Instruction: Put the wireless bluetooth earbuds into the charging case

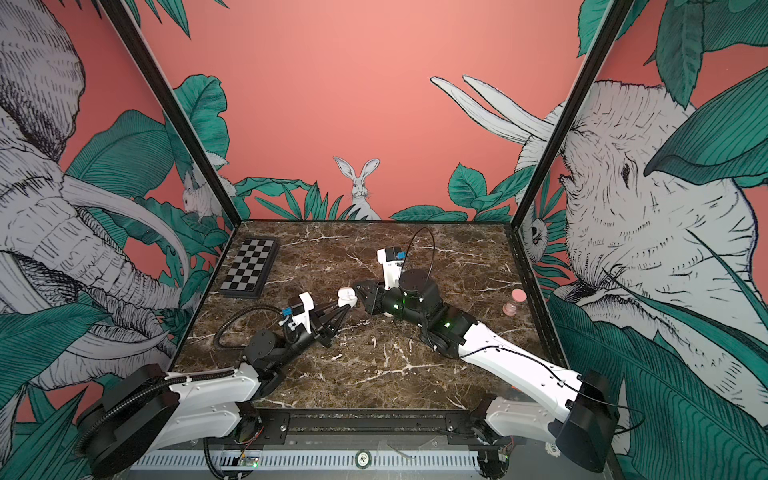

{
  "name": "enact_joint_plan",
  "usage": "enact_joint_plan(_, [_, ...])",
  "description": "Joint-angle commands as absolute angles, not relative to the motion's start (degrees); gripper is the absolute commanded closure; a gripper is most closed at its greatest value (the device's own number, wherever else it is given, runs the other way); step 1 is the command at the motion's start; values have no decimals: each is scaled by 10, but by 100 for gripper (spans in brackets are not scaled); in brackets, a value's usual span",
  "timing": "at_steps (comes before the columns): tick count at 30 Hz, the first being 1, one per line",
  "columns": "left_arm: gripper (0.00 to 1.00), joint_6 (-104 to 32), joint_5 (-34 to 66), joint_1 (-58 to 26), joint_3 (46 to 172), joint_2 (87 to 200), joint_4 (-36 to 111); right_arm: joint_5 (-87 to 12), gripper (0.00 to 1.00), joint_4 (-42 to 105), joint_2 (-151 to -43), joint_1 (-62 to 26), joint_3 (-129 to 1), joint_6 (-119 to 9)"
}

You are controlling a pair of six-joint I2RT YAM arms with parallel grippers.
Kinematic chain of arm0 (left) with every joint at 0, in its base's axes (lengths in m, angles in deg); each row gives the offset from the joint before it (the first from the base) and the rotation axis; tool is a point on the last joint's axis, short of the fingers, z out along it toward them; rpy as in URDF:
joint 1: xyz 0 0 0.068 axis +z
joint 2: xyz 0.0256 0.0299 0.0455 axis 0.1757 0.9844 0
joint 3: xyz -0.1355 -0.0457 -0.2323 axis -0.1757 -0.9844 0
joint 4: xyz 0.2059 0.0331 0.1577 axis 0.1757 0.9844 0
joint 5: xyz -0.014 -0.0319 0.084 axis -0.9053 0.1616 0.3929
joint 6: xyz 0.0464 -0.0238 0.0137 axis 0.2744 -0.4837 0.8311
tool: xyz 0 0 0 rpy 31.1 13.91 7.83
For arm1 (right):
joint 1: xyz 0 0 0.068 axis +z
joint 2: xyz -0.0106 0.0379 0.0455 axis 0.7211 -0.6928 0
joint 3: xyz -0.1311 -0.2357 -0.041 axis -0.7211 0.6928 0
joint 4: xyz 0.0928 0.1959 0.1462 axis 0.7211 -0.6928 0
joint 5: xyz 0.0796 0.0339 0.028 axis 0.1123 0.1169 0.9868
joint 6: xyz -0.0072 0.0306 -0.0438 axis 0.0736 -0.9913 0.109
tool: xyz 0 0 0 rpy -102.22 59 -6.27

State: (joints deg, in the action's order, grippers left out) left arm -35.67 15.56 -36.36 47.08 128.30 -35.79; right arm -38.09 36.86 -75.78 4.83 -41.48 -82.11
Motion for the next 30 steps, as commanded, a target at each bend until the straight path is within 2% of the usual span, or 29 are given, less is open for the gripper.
enact_joint_plan(1, [100, -367, 157, -365, 486, 1272, -384, -388, 84, 403, -764, 55, -424, -817])
enact_joint_plan(30, [100, -390, 163, -365, 485, 1254, -385, -387, 84, 424, -784, 63, -424, -817])
